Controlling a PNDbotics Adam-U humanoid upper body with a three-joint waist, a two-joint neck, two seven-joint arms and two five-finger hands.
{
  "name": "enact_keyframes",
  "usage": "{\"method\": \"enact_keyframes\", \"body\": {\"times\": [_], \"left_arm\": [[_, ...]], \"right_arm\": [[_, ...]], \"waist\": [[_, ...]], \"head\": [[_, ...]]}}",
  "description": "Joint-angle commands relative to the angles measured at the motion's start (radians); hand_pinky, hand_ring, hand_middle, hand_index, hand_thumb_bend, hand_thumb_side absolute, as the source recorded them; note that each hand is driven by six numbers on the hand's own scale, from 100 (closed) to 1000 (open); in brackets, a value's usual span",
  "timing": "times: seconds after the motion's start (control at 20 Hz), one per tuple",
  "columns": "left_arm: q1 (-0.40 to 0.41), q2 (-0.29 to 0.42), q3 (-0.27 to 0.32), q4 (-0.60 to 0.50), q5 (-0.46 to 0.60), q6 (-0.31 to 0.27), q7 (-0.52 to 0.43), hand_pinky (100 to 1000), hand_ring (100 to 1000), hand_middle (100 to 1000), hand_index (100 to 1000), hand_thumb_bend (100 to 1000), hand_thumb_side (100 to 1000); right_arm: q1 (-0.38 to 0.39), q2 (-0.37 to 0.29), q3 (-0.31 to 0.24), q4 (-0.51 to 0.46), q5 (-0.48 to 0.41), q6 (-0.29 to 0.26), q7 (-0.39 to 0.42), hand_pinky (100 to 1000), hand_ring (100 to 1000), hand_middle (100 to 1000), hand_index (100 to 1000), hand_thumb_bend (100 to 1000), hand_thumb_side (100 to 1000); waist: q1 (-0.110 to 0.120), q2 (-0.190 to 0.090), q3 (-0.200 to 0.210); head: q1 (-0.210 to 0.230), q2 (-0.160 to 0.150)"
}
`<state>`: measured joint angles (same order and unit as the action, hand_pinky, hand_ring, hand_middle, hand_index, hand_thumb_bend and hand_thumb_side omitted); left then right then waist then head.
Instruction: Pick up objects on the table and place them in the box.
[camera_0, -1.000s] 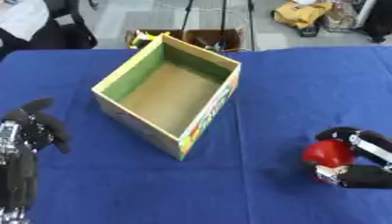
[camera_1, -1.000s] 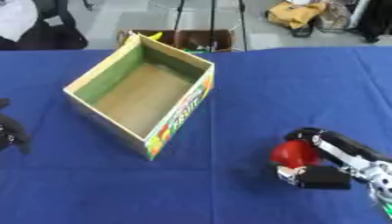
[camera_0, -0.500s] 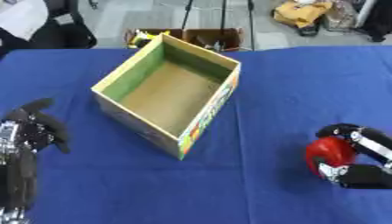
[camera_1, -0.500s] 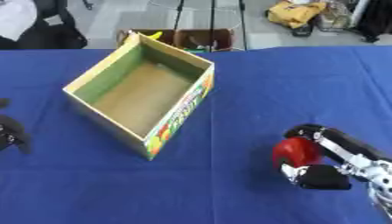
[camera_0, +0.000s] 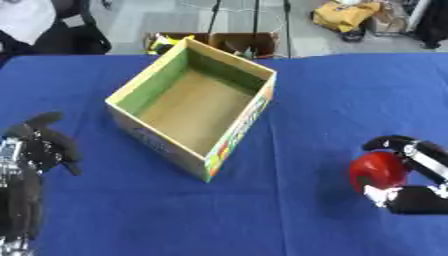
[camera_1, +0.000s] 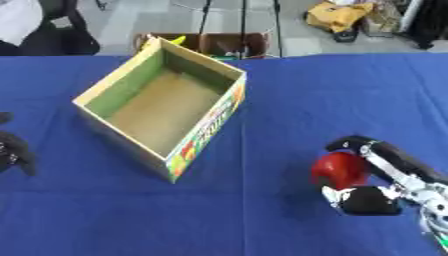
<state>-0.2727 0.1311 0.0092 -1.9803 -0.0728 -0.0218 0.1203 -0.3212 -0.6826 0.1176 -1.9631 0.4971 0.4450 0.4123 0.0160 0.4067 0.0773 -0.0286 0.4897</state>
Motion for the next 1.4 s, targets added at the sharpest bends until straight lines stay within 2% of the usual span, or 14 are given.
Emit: {"method": "enact_keyframes", "body": {"times": [0.05, 0.45, 0.85, 1.4], "left_arm": [[-0.011, 0.003, -0.004, -0.02, -0.003, -0.001, -0.002, 322, 430, 441, 766, 100, 1000], [-0.013, 0.005, -0.005, -0.02, -0.001, 0.0, -0.004, 322, 429, 442, 768, 100, 1000], [-0.01, 0.008, -0.006, -0.02, -0.002, 0.003, -0.008, 322, 428, 442, 767, 100, 1000], [-0.003, 0.016, -0.01, -0.02, -0.003, 0.007, -0.014, 323, 427, 442, 767, 100, 1000]], "right_arm": [[-0.016, -0.031, -0.009, -0.034, -0.001, 0.0, -0.022, 584, 642, 886, 871, 100, 321], [-0.042, -0.059, -0.005, -0.037, 0.016, -0.033, -0.04, 571, 616, 878, 869, 100, 330], [-0.107, -0.11, -0.006, -0.037, 0.029, -0.085, -0.049, 564, 607, 870, 867, 100, 338], [-0.249, -0.209, 0.028, -0.037, 0.028, -0.125, 0.046, 552, 605, 863, 855, 100, 359]], "waist": [[-0.004, -0.02, 0.002], [-0.008, -0.023, 0.006], [-0.014, -0.029, 0.01], [-0.033, -0.039, 0.024]], "head": [[0.001, -0.009], [0.003, -0.006], [0.001, -0.002], [-0.007, 0.006]]}}
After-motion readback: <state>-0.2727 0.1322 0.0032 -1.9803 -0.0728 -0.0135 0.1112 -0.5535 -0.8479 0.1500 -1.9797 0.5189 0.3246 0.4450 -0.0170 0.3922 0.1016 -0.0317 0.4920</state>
